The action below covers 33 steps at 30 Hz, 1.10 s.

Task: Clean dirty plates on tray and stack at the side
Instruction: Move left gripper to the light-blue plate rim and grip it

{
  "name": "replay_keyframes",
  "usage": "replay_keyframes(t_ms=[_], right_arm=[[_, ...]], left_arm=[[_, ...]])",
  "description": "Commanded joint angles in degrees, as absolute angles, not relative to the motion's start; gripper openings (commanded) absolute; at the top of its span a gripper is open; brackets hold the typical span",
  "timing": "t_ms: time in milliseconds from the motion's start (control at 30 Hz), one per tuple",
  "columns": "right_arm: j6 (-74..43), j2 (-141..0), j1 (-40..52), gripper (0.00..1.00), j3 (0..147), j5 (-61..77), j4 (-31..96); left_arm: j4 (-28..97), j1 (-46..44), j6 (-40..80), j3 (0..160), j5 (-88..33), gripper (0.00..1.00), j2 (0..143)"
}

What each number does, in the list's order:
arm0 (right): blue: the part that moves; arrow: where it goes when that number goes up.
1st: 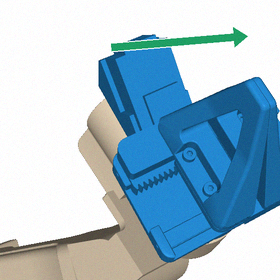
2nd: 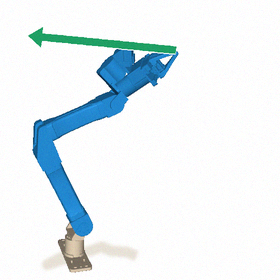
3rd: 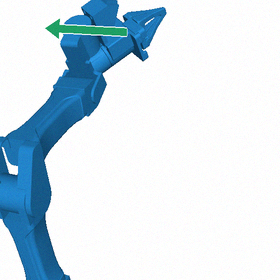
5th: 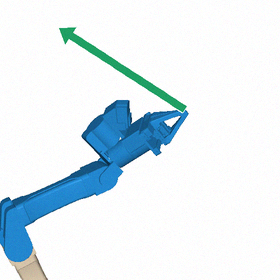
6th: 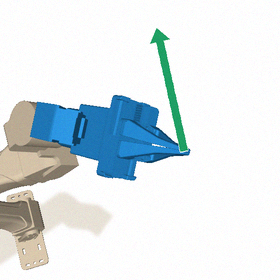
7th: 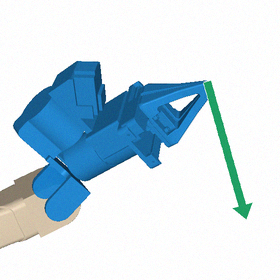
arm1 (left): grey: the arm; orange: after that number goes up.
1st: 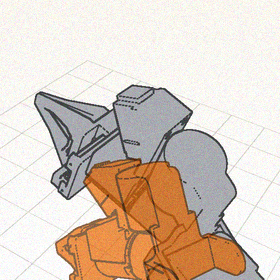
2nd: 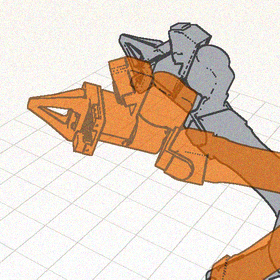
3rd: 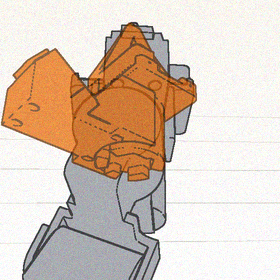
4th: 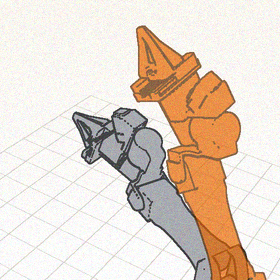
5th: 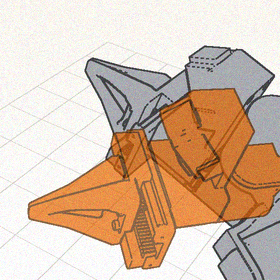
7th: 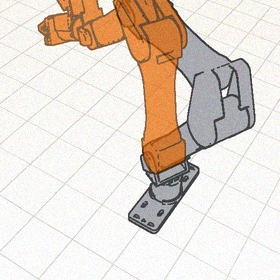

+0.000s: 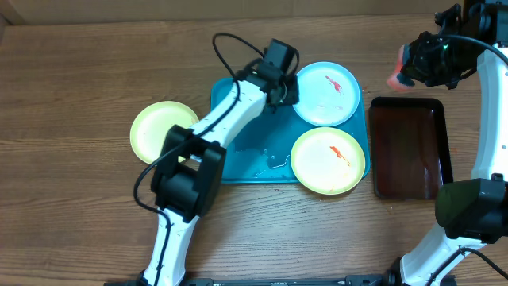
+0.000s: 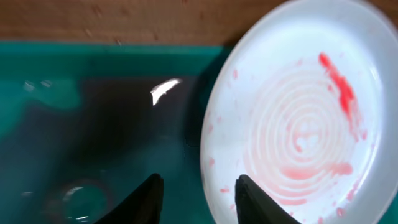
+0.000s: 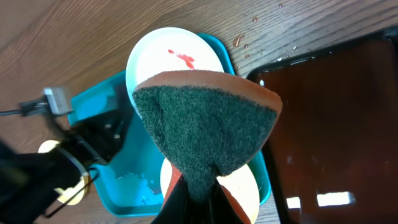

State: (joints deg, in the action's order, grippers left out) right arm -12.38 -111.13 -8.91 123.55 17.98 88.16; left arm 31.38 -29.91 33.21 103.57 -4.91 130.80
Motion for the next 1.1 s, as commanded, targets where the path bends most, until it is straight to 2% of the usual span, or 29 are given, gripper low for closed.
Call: replay_keyframes(t_ms=[0, 333, 633, 933, 1067], right_arm=[[-11.9, -110.67, -8.64, 0.04, 124.2, 18.02, 88.16], [-11.9, -110.67, -8.64, 0.04, 124.2, 16.53, 88.9], [-11.9, -110.67, -8.64, 0.04, 124.2, 16.56, 88.92], [-11.68, -110.67, -8.64, 0.04, 124.2, 16.53, 89.08], [-11.68, -110.67, -8.64, 0.04, 124.2, 16.53, 89.08]], left_arm=[[31.2, -30.92, 42.35, 105.23, -5.15, 0.39, 133.23], [32.53, -32.03, 42.92, 105.19, -4.45, 0.3, 134.04], [32.53, -32.58, 42.89, 105.19, -2.11, 0.18, 134.1], [32.27, -33.8, 44.25, 105.14, -0.86, 0.18, 134.72], [32.1, -33.87, 44.38, 105.14, 0.71, 0.11, 134.72]])
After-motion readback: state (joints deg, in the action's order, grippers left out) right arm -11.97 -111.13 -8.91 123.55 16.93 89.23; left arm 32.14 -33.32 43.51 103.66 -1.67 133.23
